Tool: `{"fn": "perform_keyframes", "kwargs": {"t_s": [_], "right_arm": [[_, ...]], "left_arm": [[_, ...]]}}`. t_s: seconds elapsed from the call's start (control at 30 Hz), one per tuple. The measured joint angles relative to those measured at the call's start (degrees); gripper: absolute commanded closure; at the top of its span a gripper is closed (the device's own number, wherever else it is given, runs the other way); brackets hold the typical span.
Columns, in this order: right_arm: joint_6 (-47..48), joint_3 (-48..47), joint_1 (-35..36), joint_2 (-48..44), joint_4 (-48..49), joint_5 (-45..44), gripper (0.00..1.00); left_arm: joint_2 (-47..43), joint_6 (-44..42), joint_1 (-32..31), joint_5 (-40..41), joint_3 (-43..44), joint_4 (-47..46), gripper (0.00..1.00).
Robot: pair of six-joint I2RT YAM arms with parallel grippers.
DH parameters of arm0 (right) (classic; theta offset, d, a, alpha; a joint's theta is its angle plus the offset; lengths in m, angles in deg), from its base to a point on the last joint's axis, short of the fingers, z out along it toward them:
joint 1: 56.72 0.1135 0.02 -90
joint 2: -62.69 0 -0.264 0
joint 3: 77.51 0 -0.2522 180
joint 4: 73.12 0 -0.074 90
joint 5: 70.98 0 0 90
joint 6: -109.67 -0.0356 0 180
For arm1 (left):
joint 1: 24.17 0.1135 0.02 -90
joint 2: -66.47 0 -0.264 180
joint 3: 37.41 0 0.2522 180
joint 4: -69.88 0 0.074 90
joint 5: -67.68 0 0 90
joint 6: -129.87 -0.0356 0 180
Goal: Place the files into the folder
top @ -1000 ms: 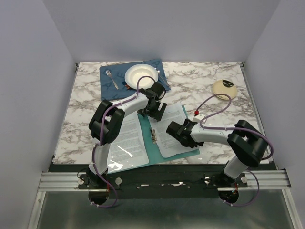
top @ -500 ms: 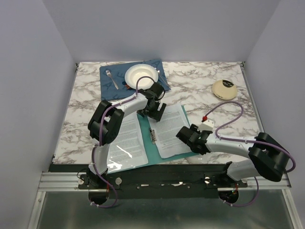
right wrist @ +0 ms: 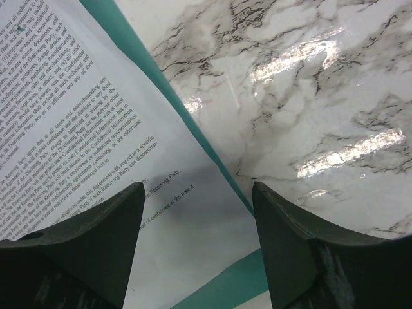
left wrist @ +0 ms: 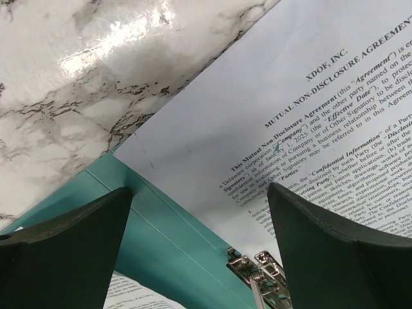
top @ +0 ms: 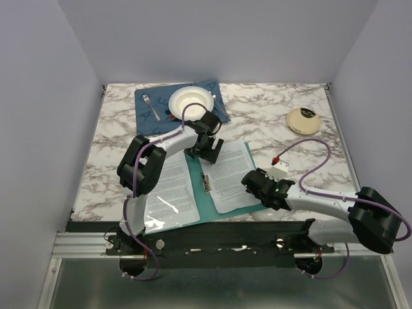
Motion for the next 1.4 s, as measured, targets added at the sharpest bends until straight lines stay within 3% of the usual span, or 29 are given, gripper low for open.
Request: {"fn": "perform_keyframes", "kwargs": {"t_s": [0.7,1.4], "right_arm": [[0.0,2.0,0.0,-4.1,0.4,3.7,0.29],[-0.2,2.5,2.0,-9.0,-3.6,4.9,0.30]], "left_arm": [[-2.8,1.7,2.6,-6.7,-3.6,-2.8,0.01],[-2.8,1.9,2.6,-6.8,-3.6,-2.9,0.01]]}}
